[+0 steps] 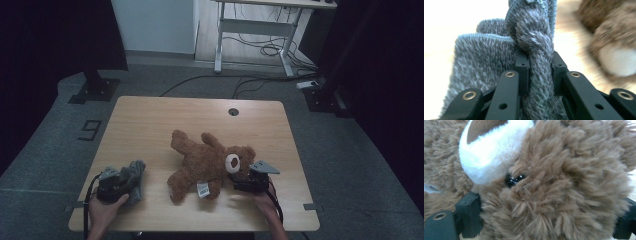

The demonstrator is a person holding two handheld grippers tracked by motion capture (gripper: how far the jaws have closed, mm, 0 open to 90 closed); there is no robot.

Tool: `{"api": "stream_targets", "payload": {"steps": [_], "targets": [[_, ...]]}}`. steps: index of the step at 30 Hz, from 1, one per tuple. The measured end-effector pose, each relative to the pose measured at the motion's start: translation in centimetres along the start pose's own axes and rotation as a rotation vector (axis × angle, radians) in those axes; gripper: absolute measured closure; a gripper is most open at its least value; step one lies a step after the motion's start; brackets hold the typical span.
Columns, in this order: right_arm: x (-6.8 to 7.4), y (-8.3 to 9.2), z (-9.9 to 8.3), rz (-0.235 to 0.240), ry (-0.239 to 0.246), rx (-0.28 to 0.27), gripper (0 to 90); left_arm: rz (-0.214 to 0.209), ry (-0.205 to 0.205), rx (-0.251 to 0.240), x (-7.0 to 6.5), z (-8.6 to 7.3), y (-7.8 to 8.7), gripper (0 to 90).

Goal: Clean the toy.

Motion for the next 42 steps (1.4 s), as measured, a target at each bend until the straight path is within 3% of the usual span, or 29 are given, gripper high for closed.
{"api": "stream_targets", "payload": {"steps": [4,11,14,17,21,26,29,33,42], "targets": [[0.0,0.0,0.0,0.002,-0.003,0.0,9.1,0.011,-0.002,0.028,0.6,-0.7,-0.4,67.7],[0.0,0.2,0.1,0.006,-0.01,-0.003,8.7,0.035,-0.031,0.05,0.2,-0.5,-1.1,44.3],[0.0,0.3,0.3,0.007,-0.013,-0.01,7.9,0.048,-0.04,0.037,0.2,-0.2,-0.9,31.0],[-0.1,0.7,0.7,0.011,-0.02,-0.031,7.5,0.033,-0.041,-0.016,0.0,1.1,0.0,24.8],[-0.4,1.3,1.5,0.02,-0.033,-0.065,7.6,0.002,-0.067,-0.073,-0.8,2.7,0.8,22.6],[-0.5,2.2,2.2,0.014,-0.037,-0.101,7.9,-0.04,-0.099,-0.103,-2.8,3.8,1.1,22.4],[-0.4,3.0,2.8,0.029,-0.05,-0.112,8.2,-0.056,-0.106,-0.101,-3.8,3.9,0.8,23.0],[0.0,4.0,3.2,0.034,-0.031,-0.123,8.2,-0.095,-0.108,-0.093,-5.5,3.7,0.0,23.0],[0.1,6.4,1.6,0.057,-0.025,-0.118,11.9,-0.138,-0.134,-0.081,-8.2,2.3,-1.3,24.0]]}}
Point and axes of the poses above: each handheld gripper's, and its own axes: y roughly backward along the jaws, z roughly out of its top, x roughly to its left, the point moved 8 cm from there along -y, roughly forward along the jaws, and after that the axes turned 13 degrees about -x, right-handed, at the moved point
